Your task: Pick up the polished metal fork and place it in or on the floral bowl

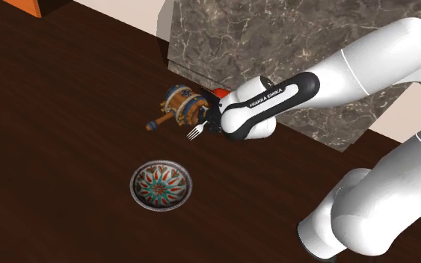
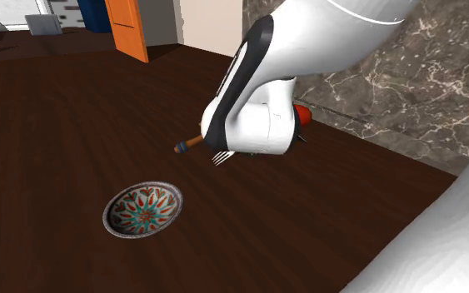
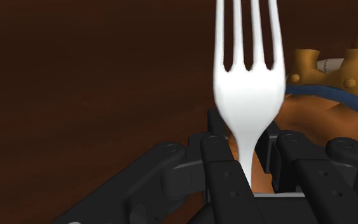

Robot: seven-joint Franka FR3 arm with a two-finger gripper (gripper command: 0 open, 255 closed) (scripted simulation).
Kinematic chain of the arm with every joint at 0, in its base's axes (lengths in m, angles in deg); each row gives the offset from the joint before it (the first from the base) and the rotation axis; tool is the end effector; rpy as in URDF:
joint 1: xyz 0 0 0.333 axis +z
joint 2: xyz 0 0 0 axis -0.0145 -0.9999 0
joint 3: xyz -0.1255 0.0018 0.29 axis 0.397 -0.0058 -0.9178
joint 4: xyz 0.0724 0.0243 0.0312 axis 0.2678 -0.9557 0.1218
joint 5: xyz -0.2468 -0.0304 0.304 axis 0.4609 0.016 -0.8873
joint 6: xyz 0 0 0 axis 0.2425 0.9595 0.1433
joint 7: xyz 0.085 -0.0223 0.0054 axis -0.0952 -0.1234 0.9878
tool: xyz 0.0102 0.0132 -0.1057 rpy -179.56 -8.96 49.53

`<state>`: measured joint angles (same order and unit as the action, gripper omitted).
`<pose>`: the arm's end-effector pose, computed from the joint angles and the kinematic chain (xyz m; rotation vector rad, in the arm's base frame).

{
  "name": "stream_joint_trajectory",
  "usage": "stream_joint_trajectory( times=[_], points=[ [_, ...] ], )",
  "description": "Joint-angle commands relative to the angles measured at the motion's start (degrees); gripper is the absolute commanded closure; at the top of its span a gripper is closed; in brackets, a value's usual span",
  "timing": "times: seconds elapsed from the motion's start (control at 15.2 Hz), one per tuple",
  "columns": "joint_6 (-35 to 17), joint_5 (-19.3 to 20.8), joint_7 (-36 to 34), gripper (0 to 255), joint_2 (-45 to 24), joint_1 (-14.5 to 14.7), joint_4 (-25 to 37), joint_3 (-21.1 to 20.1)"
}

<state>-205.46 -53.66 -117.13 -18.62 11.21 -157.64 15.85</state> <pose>0.4506 0.0660 0.3278 -2.3117 1.3668 -0.6183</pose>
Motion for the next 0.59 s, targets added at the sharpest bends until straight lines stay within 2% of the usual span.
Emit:
stream_joint_trajectory(
  times=[0.0, 0.2, 0.53],
  points=[
    [1.89, 3.93, -3.42, 255, 1.76, -3.73, -0.01, -2.84],
    [4.75, 6.07, -5.31, 255, 4.21, -5.98, 0.35, -4.53],
    [9.52, 7.88, -6.98, 255, 7.95, -7.75, 1.35, -5.69]
  ],
)
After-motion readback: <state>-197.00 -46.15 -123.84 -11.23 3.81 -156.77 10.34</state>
